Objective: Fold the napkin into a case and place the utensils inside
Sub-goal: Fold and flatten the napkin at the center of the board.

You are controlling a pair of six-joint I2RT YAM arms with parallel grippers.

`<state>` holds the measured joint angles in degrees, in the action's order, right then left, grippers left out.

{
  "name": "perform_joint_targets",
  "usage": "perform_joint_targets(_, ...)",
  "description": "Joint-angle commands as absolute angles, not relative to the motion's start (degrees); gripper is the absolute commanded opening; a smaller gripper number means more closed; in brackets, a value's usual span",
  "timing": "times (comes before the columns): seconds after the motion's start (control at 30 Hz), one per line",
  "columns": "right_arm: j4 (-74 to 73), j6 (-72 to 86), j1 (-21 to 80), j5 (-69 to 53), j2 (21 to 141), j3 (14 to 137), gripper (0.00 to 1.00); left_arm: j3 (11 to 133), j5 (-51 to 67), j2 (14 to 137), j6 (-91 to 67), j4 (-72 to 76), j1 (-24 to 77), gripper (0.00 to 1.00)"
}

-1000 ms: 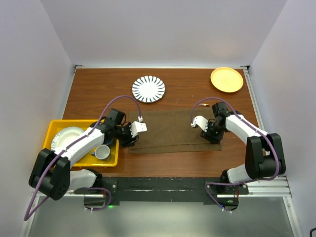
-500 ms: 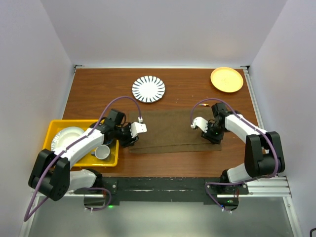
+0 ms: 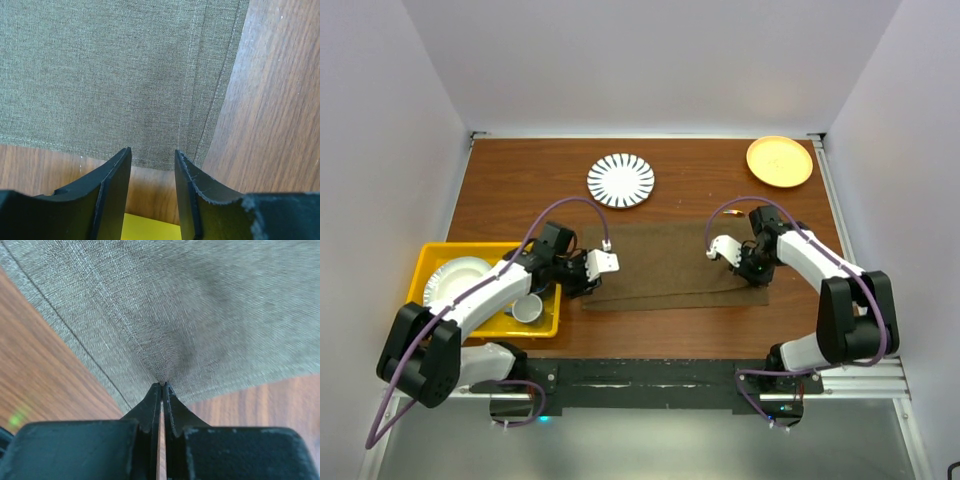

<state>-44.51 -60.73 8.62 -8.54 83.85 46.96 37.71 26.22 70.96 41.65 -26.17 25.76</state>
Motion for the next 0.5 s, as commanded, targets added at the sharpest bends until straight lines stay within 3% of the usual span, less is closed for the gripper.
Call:
perform_joint_targets(0.0, -49.2, -60.6, 8.9, -10.5, 79.9, 51.6, 0.00, 37.4, 26.6, 68.8, 43.5, -24.2, 27.0, 0.43)
perform_joint_targets(0.47, -50.6, -60.3, 9.0, -10.8, 80.6, 51.8, 0.00, 31.1, 16.4, 67.8, 45.3, -18.5, 37.7, 0.38)
